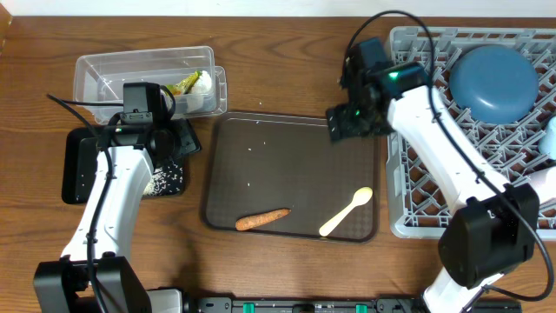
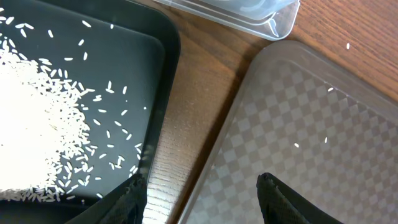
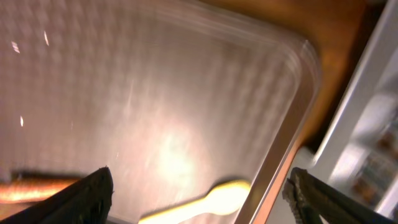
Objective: Sort waste into correct bins and load items into the dishwasher rack
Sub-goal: 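Lower the right gripper over the yellow spoon handle, then close the right gripper on the yellow spoon, then lift the yellow spoon with the right gripper and carry it to the rack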
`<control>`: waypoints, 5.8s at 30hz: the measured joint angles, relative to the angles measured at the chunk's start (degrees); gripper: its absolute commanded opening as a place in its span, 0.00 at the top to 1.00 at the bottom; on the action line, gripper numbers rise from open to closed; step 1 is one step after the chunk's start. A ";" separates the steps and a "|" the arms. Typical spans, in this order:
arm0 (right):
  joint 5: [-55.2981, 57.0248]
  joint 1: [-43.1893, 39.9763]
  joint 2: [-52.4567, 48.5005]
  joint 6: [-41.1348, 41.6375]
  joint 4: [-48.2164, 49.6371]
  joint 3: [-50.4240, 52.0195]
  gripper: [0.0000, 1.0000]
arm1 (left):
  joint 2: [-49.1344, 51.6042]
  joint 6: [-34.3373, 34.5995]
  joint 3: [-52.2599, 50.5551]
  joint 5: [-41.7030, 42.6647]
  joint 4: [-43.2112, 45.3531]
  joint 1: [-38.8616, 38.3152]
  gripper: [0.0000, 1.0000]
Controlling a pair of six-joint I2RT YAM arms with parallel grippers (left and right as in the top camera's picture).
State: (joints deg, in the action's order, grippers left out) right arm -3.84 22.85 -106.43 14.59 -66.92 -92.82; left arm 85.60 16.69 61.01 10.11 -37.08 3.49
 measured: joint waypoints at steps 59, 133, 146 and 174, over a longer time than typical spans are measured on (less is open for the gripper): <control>9.38 6.95 2.54 22.03 26.32 32.98 0.75 | 0.00 0.00 0.00 0.02 0.00 0.00 0.40; -1.73 6.64 4.04 3.74 33.99 33.38 0.84 | 0.00 0.00 0.00 0.00 0.02 0.00 0.40; -5.95 6.73 3.67 3.37 35.54 32.09 0.99 | 0.00 0.00 0.00 0.02 0.02 0.00 0.40; -1.64 -2.69 17.49 -3.15 22.77 20.39 0.99 | 0.00 0.00 0.00 0.00 0.02 0.00 0.40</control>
State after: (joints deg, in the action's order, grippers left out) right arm -5.48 20.16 -88.95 11.44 -44.14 -72.42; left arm 85.60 16.69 61.01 10.11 -37.06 3.49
